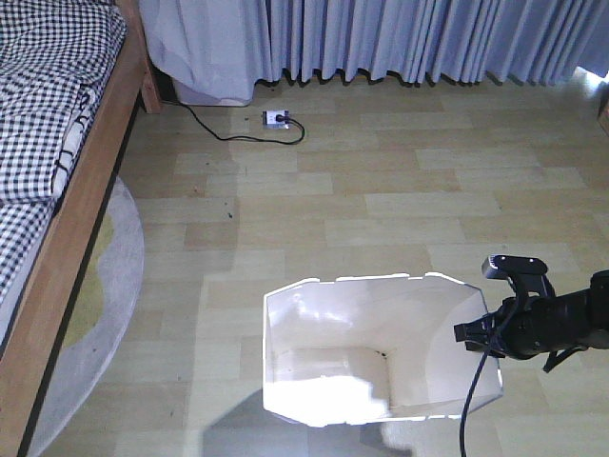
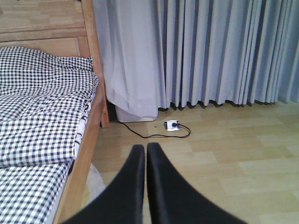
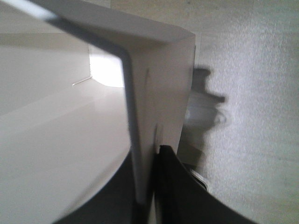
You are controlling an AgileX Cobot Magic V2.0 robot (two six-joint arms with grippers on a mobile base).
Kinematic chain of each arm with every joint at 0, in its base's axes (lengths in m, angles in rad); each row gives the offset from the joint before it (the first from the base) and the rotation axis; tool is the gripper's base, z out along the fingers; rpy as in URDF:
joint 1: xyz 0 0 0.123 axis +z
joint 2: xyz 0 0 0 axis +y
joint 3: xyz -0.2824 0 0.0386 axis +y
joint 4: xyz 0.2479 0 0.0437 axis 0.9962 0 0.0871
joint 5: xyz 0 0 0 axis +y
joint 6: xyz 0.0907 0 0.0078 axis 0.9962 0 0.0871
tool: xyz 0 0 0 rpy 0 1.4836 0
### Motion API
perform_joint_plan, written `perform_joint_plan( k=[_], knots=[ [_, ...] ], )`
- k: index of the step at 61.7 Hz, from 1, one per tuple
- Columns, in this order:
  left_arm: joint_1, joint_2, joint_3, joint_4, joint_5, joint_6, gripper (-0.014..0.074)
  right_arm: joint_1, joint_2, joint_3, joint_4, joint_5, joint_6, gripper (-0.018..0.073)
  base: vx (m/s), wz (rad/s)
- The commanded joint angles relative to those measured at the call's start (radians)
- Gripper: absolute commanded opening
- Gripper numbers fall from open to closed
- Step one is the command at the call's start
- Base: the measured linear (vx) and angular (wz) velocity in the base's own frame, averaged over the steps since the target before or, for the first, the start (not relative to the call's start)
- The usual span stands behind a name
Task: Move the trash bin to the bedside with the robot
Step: 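Drive toward the curtains beside the bed, dragging the bin along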
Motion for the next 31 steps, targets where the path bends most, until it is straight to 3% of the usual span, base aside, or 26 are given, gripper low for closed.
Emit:
perform_joint_plan(
  k=[1, 31],
  knots=[
    [-0.002, -0.013, 0.019, -0.004, -0.068, 0.000, -0.0006, -0.004, -0.056, -0.015, 0.036, 0.199, 0.006, -0.0005, 0.31, 0.05],
    [-0.002, -0.013, 0.019, -0.004, -0.068, 0.000, -0.0006, -0.004, -0.056, -0.015, 0.036, 0.199, 0.006, -0.0005, 0.27, 0.04]
  ],
)
